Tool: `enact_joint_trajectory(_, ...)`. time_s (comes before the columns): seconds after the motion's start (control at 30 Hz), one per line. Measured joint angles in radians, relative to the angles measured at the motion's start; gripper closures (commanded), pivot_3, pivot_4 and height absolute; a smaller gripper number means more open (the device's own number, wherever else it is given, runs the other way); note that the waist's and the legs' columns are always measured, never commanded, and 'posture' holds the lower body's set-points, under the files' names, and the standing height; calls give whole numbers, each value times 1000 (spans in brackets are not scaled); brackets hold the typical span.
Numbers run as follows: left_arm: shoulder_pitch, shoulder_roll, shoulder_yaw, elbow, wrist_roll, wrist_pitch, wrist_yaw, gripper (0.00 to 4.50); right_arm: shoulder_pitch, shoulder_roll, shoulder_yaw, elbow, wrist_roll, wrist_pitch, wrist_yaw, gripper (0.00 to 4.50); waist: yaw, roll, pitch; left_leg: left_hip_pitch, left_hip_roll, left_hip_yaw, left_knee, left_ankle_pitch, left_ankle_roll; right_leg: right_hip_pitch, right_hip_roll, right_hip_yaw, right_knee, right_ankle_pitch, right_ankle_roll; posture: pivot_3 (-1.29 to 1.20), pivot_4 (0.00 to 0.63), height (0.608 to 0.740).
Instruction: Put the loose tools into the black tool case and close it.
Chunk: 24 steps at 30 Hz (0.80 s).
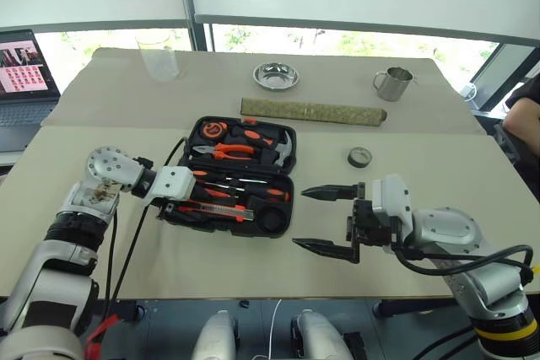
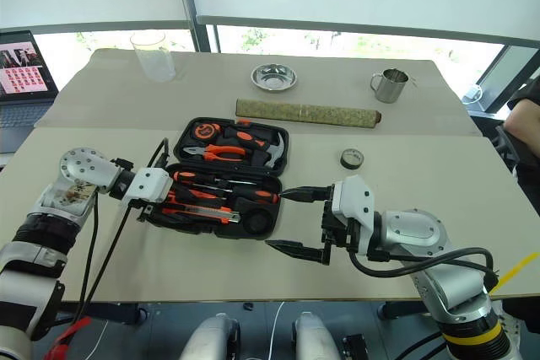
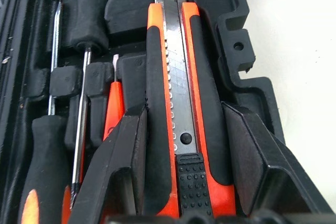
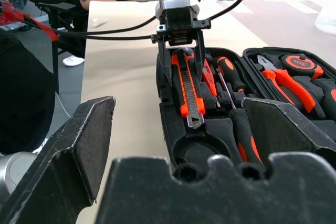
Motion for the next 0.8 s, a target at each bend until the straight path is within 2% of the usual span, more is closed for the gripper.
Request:
enact_joint_trajectory(0.1, -15, 16, -10, 5, -16, -2, 6, 521, -8, 5, 0, 0, 0, 1, -6, 0, -5, 0, 0, 0, 0, -1, 0, 0, 1, 0, 0, 0, 0, 0, 0, 0, 150, 740)
enact_joint_trajectory(0.17, -29, 10, -8, 22, -15, -39, 4, 46, -13, 6, 0, 2, 0, 1, -6, 0, -7, 0, 0, 0, 0, 0, 0, 0, 1, 0, 0, 0, 0, 0, 0, 0, 150, 740)
enact_joint_trajectory(0.23, -37, -3, -3, 33, -30, -56, -3, 46, -20, 11, 0, 8, 0, 1, -5, 0, -8, 0, 0, 0, 0, 0, 0, -1, 1, 0, 0, 0, 0, 0, 0, 0, 150, 740)
enact_joint_trajectory(0.3, -35, -6, -2, 23, -104, -10, -8, 46, -23, 20, 0, 21, 0, 1, -2, 0, -7, 0, 0, -1, 0, -1, 0, -1, 1, -1, 0, 0, 0, 0, 0, 0, 150, 740)
enact_joint_trajectory(0.4, -35, 9, 8, -30, -210, 88, -8, 754, -24, 30, 1, 37, 0, 0, 5, 0, -7, 0, 0, -1, 0, -1, 1, -1, 1, -1, 0, 0, 0, 0, 0, 0, 150, 740)
enact_joint_trajectory(0.53, -5, 55, 20, -104, -307, 166, -8, 2203, -23, 58, 0, 61, -1, -8, 8, 0, -7, 0, 0, 0, 0, -1, 1, -1, 1, 0, 0, 0, 0, 0, 0, 0, 150, 740)
enact_joint_trajectory(0.73, 110, 1, 25, -107, -259, 133, -4, 4379, -13, 74, 1, 64, -15, -29, 7, 0, -5, 0, 0, -1, 0, -1, 1, -1, 1, 0, 0, 0, 1, 0, 0, 0, 150, 740)
enact_joint_trajectory(0.8, 121, -22, 29, -89, -225, 116, 19, 4458, -7, 78, 1, 66, -22, -37, 8, 0, -1, 0, 0, -1, 0, -1, 2, -1, 1, 0, 0, -1, 1, 0, 0, 0, 150, 740)
